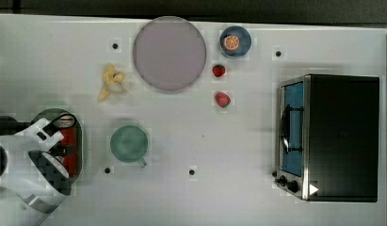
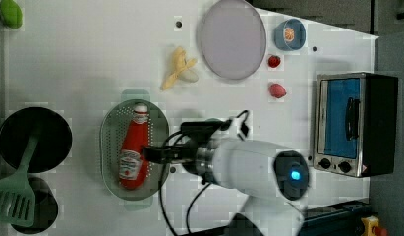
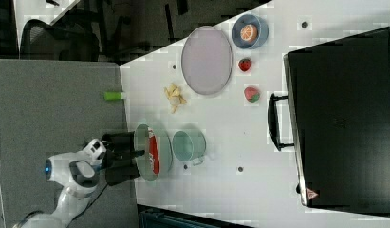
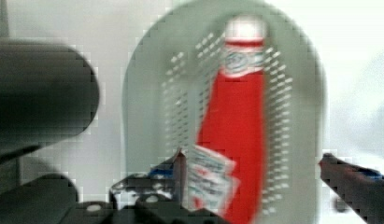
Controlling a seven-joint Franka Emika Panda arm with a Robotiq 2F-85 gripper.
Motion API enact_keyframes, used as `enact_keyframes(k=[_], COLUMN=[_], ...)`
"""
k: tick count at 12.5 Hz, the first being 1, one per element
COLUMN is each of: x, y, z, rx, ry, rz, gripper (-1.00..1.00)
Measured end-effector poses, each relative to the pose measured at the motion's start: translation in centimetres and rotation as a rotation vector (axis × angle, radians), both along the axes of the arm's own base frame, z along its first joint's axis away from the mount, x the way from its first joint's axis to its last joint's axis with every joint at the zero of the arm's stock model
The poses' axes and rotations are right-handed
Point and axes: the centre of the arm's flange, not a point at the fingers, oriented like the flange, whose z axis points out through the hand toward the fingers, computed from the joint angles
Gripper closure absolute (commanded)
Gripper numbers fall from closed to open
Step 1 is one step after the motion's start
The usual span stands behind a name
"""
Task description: Pick Ketchup from the table and place it in strainer.
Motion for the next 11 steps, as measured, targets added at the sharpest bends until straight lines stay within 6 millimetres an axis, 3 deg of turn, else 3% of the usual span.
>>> enact_keyframes(k=[2,4,7,9,11], x=[0.8,1.9,5.6,7.9,9.5], y=[-2.5,-6.4,-12.5,-18.4,-26.0], z=[4.4,9.1,16.7,20.1,22.1], rx=[-0.092,-0.179,-0.149,-0.122,-0.119], ry=[0.002,0.037,0.025,-0.004,-0.026], rz=[-0.055,-0.154,-0.34,-0.475,-0.621], gripper=[-1.0,-1.0,-1.0,-1.0,-1.0])
